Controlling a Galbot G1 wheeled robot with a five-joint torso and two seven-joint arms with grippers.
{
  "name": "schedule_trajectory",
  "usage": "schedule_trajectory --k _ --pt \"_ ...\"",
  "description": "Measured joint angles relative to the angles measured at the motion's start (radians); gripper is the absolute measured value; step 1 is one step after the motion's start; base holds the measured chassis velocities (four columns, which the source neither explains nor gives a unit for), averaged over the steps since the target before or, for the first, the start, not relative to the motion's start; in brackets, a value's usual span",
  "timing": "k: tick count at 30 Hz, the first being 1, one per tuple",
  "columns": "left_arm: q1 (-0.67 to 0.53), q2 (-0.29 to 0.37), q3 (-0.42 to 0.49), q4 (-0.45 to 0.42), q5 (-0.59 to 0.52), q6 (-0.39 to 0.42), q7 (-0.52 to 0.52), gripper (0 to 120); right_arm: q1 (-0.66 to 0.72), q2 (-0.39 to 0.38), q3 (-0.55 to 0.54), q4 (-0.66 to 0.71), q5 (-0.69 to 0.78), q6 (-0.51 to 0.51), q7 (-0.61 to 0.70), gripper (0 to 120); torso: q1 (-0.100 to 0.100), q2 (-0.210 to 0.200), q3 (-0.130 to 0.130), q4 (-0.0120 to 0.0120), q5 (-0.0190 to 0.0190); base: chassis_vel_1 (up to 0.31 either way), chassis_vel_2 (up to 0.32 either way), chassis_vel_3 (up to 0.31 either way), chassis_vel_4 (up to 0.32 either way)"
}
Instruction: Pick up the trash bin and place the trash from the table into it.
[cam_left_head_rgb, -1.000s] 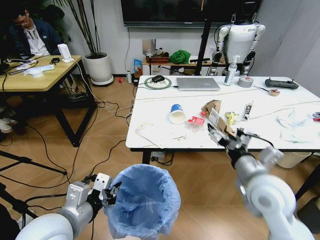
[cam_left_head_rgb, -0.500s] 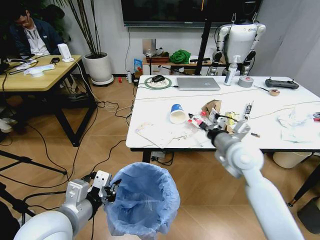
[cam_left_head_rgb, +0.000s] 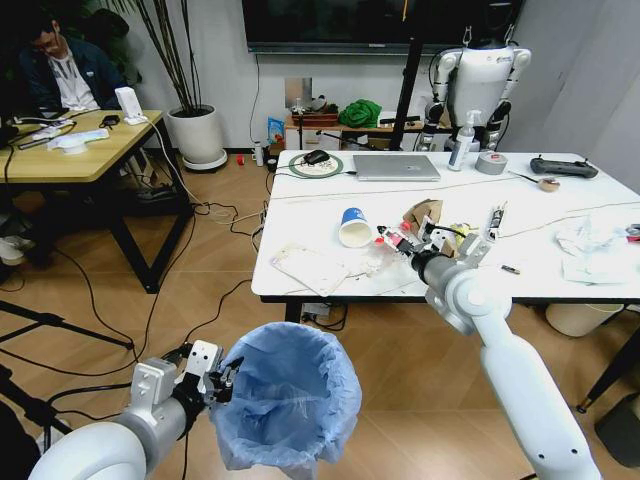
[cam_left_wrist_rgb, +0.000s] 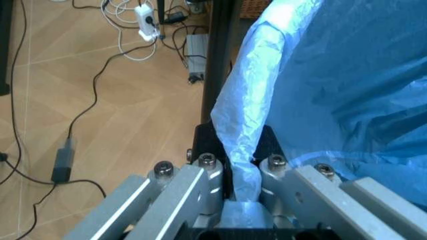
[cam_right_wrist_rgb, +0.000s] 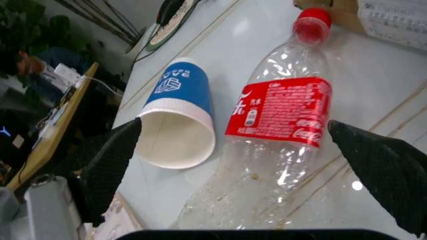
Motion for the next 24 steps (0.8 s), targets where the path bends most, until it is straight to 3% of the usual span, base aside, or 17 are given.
schedule_trajectory --k 24 --pt "-0.011 0.000 0.001 0.000 -0.002 0.000 0.005 2 0.051 0.050 -0.013 -0.101 0.006 -0.001 -0.013 97 0.000 -0.001 0.000 0.0002 0.0000 0.000 0.000 0.000 0.000"
